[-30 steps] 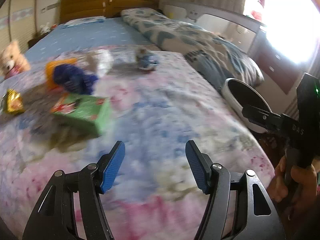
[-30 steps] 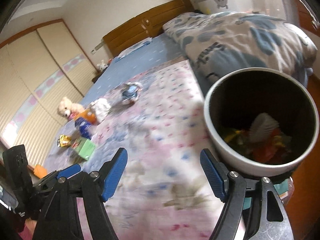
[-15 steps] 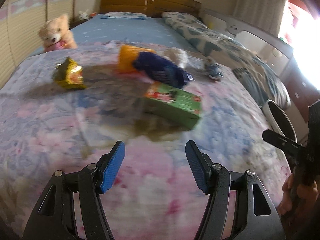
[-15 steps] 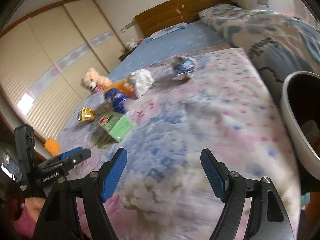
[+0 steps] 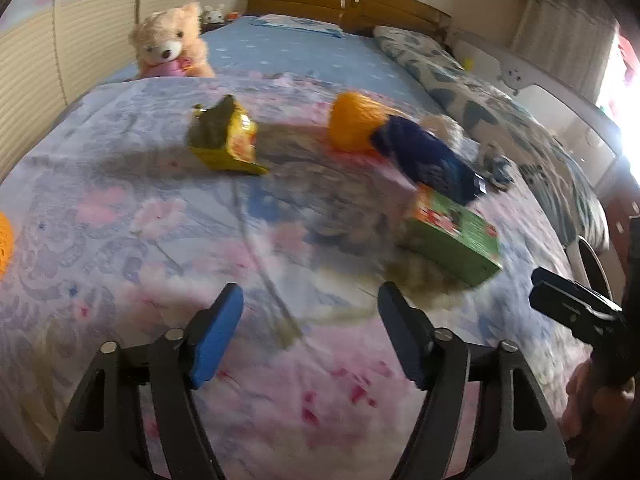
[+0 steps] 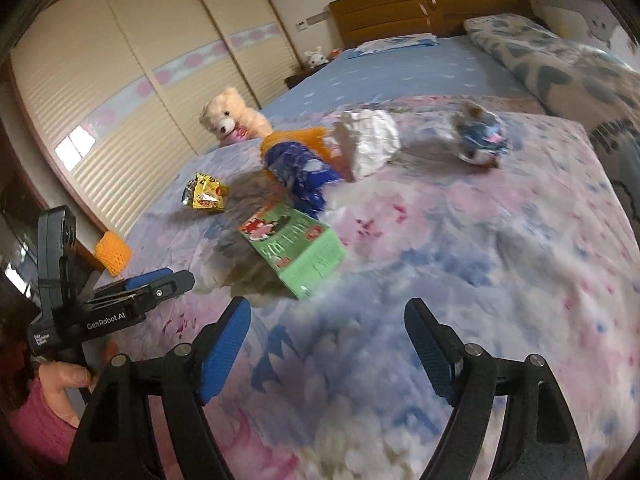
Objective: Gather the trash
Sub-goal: 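Grasp the green milk carton with the right tool while the left tool grasps the yellow snack bag, then carry the carton and yellow bag with both tools over the bin, then open both tools to drop the carton and yellow bag into the bin, then move both open tools back to the remaining trash on the bed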
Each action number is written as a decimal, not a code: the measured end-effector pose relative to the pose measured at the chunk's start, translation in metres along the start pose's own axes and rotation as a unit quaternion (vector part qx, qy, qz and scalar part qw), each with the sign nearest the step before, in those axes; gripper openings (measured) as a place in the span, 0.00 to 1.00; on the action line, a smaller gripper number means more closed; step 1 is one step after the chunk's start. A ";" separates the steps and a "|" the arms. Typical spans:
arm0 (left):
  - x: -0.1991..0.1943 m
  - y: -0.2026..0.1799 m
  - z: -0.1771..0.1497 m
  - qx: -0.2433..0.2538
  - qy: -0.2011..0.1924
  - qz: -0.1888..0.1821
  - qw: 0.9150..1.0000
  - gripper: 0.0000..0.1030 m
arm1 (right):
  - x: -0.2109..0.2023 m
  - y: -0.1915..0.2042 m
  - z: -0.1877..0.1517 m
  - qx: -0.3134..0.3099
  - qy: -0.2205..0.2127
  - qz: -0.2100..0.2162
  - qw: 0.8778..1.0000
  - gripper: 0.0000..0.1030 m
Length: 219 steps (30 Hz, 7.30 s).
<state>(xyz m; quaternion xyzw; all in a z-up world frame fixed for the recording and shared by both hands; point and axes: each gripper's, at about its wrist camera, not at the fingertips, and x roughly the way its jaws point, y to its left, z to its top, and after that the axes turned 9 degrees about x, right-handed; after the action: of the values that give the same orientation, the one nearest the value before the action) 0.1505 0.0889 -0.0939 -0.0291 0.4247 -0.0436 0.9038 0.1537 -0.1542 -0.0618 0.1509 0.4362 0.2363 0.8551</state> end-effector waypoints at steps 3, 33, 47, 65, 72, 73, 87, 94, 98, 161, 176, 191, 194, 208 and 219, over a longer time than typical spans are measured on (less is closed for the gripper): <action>0.007 0.012 0.008 -0.009 0.002 0.010 1.000 0.73 | 0.012 0.010 0.005 -0.022 0.009 -0.010 1.000 0.79; 0.046 0.052 0.061 -0.042 -0.005 0.004 0.999 0.32 | 0.054 0.031 0.016 -0.048 0.050 -0.016 0.997 0.52; 0.009 -0.062 0.011 0.053 0.021 -0.102 0.993 0.32 | -0.033 -0.031 -0.019 0.042 -0.009 -0.048 0.998 0.52; 0.000 -0.179 0.002 0.161 0.036 -0.170 0.972 0.32 | -0.103 -0.095 -0.040 0.116 -0.064 -0.091 0.987 0.52; 0.000 -0.206 0.003 0.183 0.040 -0.184 0.965 0.32 | -0.123 -0.113 -0.046 0.136 -0.079 -0.103 0.982 0.52; 0.000 -0.209 0.003 0.186 0.039 -0.185 0.964 0.32 | -0.126 -0.115 -0.047 0.138 -0.082 -0.104 0.981 0.52; -0.001 -0.269 0.006 0.238 0.040 -0.215 0.946 0.32 | -0.168 -0.148 -0.054 0.167 -0.112 -0.135 0.970 0.52; -0.003 -0.302 0.011 0.263 0.039 -0.229 0.936 0.32 | -0.189 -0.170 -0.057 0.186 -0.127 -0.154 0.962 0.52; -0.005 -0.322 0.013 0.279 0.036 -0.237 0.930 0.32 | -0.199 -0.182 -0.057 0.194 -0.135 -0.165 0.958 0.52; 0.035 -0.424 0.034 0.318 0.051 -0.256 0.911 0.72 | -0.224 -0.270 -0.028 0.249 -0.134 -0.180 0.942 0.59; 0.012 -0.331 0.020 0.241 0.031 -0.225 0.944 0.72 | -0.217 -0.214 -0.034 0.232 -0.162 -0.152 0.947 0.77; 0.007 -0.214 0.013 0.144 0.022 -0.155 0.977 0.74 | -0.148 -0.141 -0.020 0.173 -0.112 -0.111 0.972 0.83; 0.007 -0.191 0.012 0.125 0.022 -0.140 0.982 0.74 | -0.132 -0.130 -0.017 0.167 -0.100 -0.099 0.976 0.83; 0.014 -0.115 0.019 0.049 0.019 -0.076 0.996 0.75 | -0.067 -0.100 0.009 0.152 -0.064 -0.072 0.984 0.84; 0.026 -0.102 0.034 0.036 0.018 -0.060 0.997 0.75 | -0.030 -0.095 0.029 0.151 -0.044 -0.066 0.985 0.84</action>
<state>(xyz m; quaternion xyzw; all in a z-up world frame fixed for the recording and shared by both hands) 0.1874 -0.0150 -0.0826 -0.0209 0.4363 -0.1135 0.8924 0.1882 -0.2521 -0.0692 0.2596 0.4378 0.1039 0.8545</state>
